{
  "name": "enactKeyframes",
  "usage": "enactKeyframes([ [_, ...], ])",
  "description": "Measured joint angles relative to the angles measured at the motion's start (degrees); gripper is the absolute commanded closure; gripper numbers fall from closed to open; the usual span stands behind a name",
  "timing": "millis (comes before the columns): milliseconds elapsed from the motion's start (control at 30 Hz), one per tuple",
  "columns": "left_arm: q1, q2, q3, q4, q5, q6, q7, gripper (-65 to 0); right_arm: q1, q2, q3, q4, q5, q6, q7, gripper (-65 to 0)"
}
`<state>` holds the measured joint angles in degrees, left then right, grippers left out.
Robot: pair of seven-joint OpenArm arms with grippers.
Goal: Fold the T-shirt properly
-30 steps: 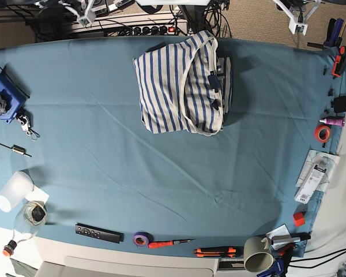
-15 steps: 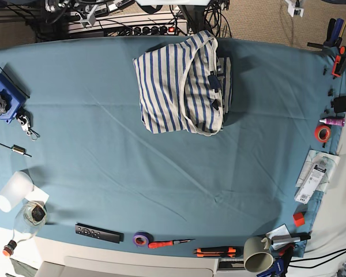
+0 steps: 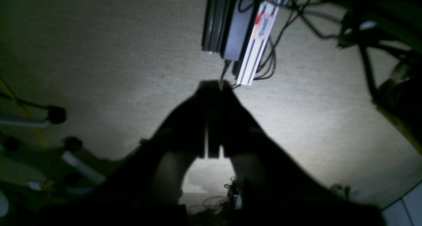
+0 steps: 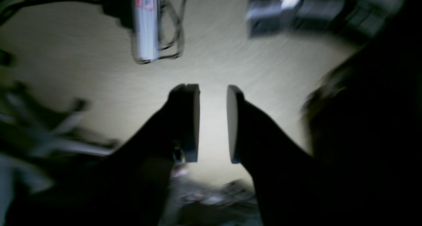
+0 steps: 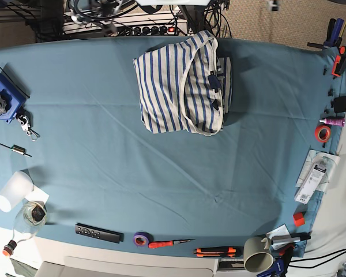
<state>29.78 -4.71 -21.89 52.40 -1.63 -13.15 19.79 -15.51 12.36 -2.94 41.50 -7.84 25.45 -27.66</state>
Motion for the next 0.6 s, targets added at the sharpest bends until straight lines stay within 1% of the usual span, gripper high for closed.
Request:
enactKeyframes([
  [33,-1.38,0.44,0.02,-2.62,1.07,0.09,-0.52,0.0,0.28,-0.02,-2.29,-0.79,-1.95,-2.08,4.0,-15.0],
  [67,-2.91,0.79,0.02,-5.27,1.62,0.48,-0.7,0.0,0.46,0.07,-4.55,-1.57,-3.58,-4.87,7.89,-15.0],
  [133,-5.62,1.49,0.07,-9.88,3.54,1.79,-0.81,0.0,0.55,0.04,-8.48,-2.89,-4.96,-9.57,12.07,-15.0],
  [200,-7.56,1.66,0.13,-13.2,4.24,1.73,-0.7,0.0,0.57,0.02,-11.87,-3.76,-5.9,-12.92,13.25,-15.0],
  [267,-8.48,1.64,0.11,-14.84,4.24,1.62,-0.79,0.0,0.59,0.07,-14.51,-4.09,-7.3,-15.08,13.51,-15.0],
  [433,-8.5,1.38,0.07,-14.93,3.54,1.7,-0.37,0.0,2.34,1.14,-18.16,-4.04,-7.1,-15.19,12.9,-15.0],
  [600,-8.52,1.4,0.07,-14.93,3.54,1.7,0.13,0.0,2.95,1.46,-18.47,-4.0,-5.84,-15.34,12.68,-15.0],
])
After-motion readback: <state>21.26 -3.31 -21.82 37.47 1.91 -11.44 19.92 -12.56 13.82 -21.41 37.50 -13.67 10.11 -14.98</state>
